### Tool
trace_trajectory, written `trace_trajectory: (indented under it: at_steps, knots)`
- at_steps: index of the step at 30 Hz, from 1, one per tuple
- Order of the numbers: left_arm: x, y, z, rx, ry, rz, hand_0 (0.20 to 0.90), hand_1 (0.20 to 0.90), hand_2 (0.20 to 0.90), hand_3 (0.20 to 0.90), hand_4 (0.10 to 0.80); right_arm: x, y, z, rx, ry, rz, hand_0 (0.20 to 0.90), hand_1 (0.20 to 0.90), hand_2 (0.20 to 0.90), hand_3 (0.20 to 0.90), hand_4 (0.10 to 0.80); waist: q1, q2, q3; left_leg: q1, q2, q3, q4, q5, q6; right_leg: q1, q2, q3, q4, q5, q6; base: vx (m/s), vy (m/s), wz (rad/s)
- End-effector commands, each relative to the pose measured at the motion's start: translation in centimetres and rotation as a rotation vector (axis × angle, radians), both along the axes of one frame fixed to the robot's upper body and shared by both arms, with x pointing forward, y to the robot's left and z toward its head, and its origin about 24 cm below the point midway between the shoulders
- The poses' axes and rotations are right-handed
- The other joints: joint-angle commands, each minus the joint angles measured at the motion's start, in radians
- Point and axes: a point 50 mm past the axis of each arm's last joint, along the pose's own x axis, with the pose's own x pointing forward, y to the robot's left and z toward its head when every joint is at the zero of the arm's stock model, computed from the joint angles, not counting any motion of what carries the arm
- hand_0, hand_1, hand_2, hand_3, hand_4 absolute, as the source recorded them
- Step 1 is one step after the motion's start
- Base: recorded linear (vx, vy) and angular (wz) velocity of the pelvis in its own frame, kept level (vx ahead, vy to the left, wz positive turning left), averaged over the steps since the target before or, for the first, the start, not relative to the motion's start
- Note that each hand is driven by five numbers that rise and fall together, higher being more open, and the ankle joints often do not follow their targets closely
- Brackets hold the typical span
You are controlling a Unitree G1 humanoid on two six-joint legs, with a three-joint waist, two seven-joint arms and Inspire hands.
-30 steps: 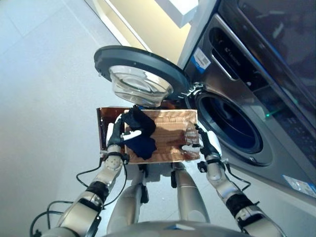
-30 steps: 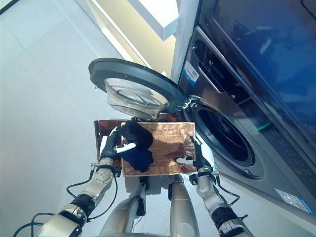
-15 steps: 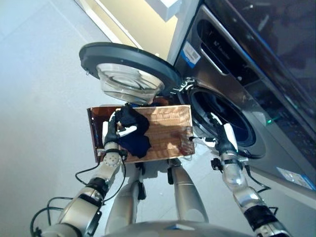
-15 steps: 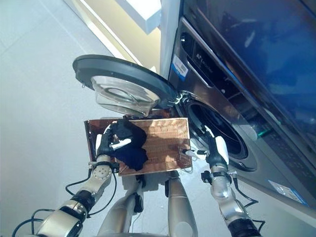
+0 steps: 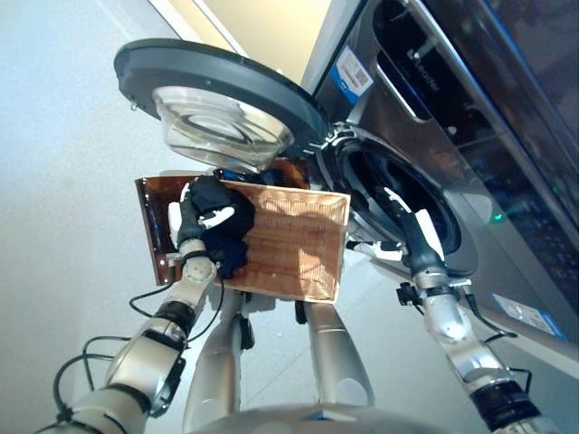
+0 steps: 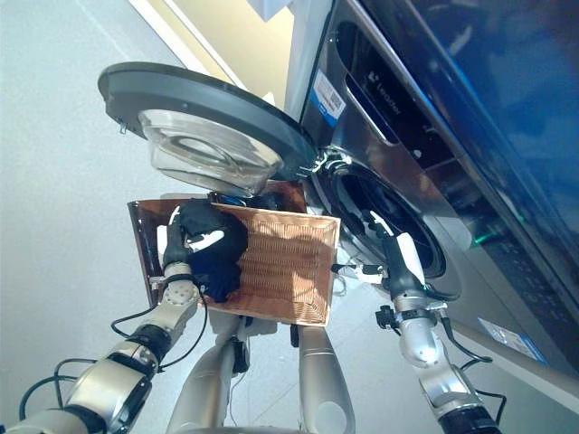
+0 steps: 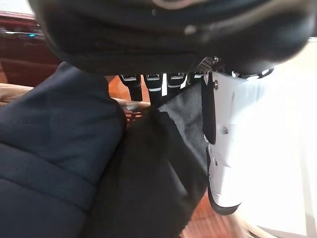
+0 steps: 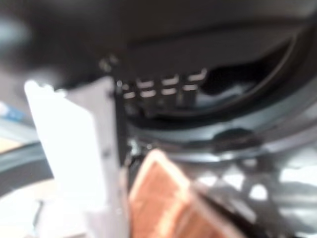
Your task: Pick up the clothes and place them into the washing machine
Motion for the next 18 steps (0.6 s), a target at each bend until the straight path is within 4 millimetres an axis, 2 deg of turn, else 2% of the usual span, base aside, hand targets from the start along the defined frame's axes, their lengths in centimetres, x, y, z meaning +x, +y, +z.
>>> trace_trajectory:
  at_steps: [1, 7, 15, 17, 18]
  knots:
    - [0.25, -0.64, -0.15, -0.003, 0.015, 0.001, 0.9, 0.9, 0.9, 0.9, 0.8, -1.01, -0.78, 3.7, -0.019, -0.169, 0.044, 0.9, 0.9, 0.9, 0.9, 0.8, -0.016, 0.003, -0.013, -0.146, 0.006, -0.035, 0.136, -0.046, -0.069, -0.004, 0.025, -0.051, -0.069, 0.04, -0.008, 0.0, 0.0, 0.0]
    - [0.78, -0.66, 0.45, -0.003, 0.002, 0.016, 0.9, 0.9, 0.9, 0.9, 0.8, -0.87, -0.52, 4.41, 0.006, -0.205, 0.049, 0.9, 0.9, 0.9, 0.9, 0.8, -0.023, -0.002, 0.001, -0.189, 0.013, -0.036, 0.146, -0.043, -0.071, -0.044, 0.025, -0.051, -0.062, 0.042, -0.01, 0.0, 0.0, 0.0]
    - [0.56, -1.31, 0.06, -0.03, 0.006, 0.009, 0.9, 0.9, 0.9, 0.9, 0.8, -0.97, -0.63, 4.32, 0.002, -0.212, 0.033, 0.9, 0.9, 0.9, 0.9, 0.8, -0.028, 0.001, -0.007, -0.218, 0.015, -0.037, 0.159, -0.051, -0.07, -0.075, 0.027, -0.052, -0.047, 0.039, -0.011, 0.0, 0.0, 0.0]
    - [0.54, -1.4, 0.01, -0.039, 0.006, 0.009, 0.7, 0.7, 0.7, 0.7, 0.657, -0.99, -0.7, 4.25, -0.001, -0.209, 0.031, 0.9, 0.9, 0.9, 0.9, 0.8, -0.029, 0.003, -0.01, -0.219, 0.015, -0.038, 0.158, -0.051, -0.07, -0.077, 0.026, -0.052, -0.048, 0.039, -0.011, 0.0, 0.0, 0.0]
    - [0.54, -1.48, 0.01, -0.042, 0.006, 0.006, 0.502, 0.502, 0.502, 0.502, 0.516, -1.05, -0.78, 4.22, -0.007, -0.206, 0.031, 0.9, 0.9, 0.9, 0.9, 0.8, -0.03, 0.006, -0.015, -0.224, 0.015, -0.037, 0.159, -0.053, -0.07, -0.081, 0.026, -0.052, -0.047, 0.039, -0.011, 0.0, 0.0, 0.0]
